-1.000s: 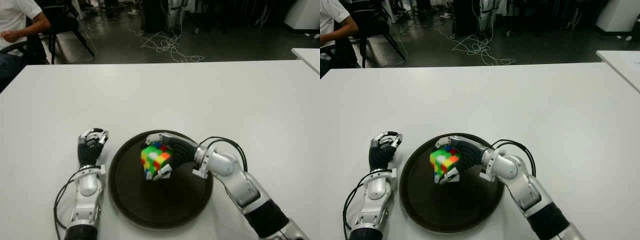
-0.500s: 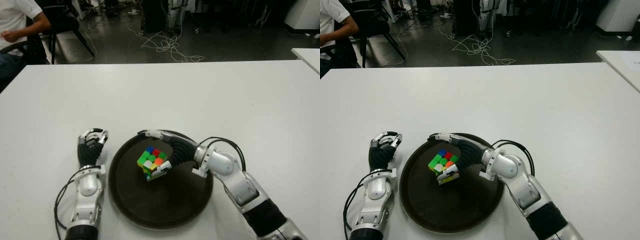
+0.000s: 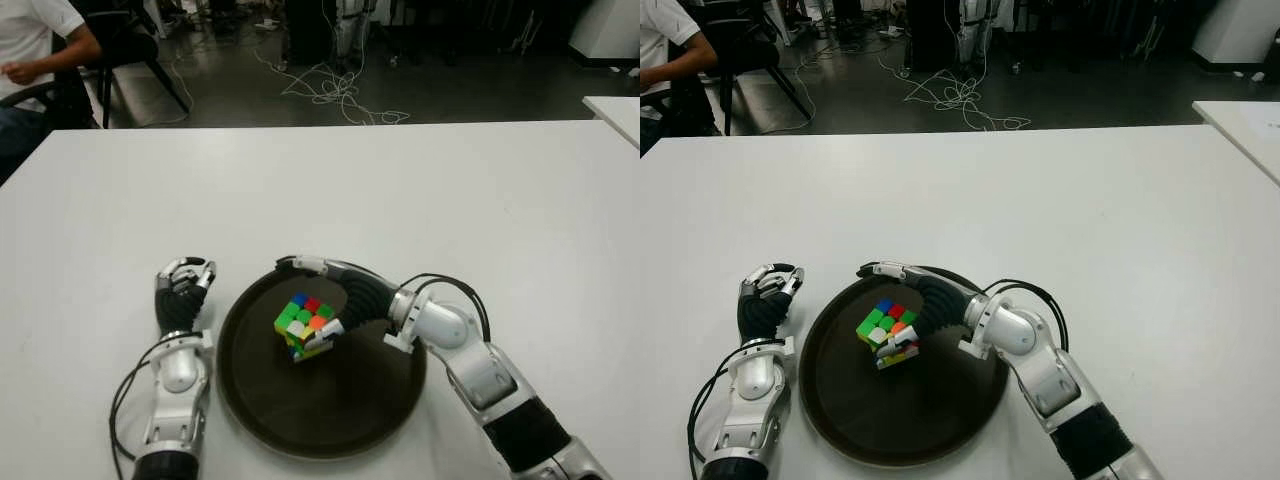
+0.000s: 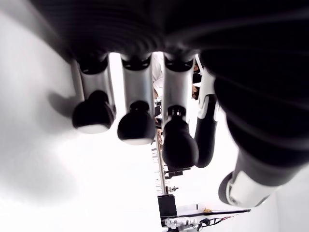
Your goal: Pick up the Rubik's Cube and put it in the plate
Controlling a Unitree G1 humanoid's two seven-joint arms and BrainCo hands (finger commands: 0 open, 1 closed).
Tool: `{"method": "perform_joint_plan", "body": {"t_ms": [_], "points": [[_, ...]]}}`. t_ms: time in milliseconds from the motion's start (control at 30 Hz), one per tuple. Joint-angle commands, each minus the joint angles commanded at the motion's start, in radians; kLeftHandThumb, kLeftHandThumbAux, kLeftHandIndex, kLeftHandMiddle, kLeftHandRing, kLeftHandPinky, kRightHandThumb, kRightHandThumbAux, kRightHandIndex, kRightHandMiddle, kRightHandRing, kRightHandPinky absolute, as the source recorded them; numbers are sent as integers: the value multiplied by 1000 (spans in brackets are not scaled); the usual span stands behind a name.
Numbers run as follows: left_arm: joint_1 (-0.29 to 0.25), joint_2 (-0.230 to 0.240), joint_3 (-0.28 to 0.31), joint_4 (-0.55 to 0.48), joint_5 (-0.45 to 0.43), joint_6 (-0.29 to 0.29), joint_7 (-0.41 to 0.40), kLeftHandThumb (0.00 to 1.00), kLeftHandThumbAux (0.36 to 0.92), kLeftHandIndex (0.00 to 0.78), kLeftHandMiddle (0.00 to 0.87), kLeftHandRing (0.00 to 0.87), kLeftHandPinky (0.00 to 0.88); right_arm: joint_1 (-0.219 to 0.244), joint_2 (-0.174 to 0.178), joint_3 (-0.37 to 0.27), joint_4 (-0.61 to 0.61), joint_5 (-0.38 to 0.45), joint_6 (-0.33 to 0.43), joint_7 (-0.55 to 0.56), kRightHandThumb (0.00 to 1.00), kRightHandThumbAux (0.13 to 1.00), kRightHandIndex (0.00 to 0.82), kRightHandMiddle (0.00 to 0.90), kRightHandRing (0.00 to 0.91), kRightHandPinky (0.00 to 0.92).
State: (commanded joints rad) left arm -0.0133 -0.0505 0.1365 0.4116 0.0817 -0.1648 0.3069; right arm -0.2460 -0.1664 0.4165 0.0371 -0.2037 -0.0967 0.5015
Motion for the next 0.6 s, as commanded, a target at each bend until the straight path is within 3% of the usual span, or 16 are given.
{"method": "perform_joint_plan", "body": {"t_ms": [433, 600], "points": [[-1, -2, 1, 9, -8, -18, -7, 713, 701, 444, 800, 827, 828, 3, -13, -5, 4, -45, -45, -57, 0, 702, 0, 0, 0, 0], [-1, 0, 0, 8, -12, -12, -13, 713, 702, 444, 802, 828, 830, -16, -65, -111, -8, 36, -85, -43, 0, 677, 0, 0, 0, 0]]}}
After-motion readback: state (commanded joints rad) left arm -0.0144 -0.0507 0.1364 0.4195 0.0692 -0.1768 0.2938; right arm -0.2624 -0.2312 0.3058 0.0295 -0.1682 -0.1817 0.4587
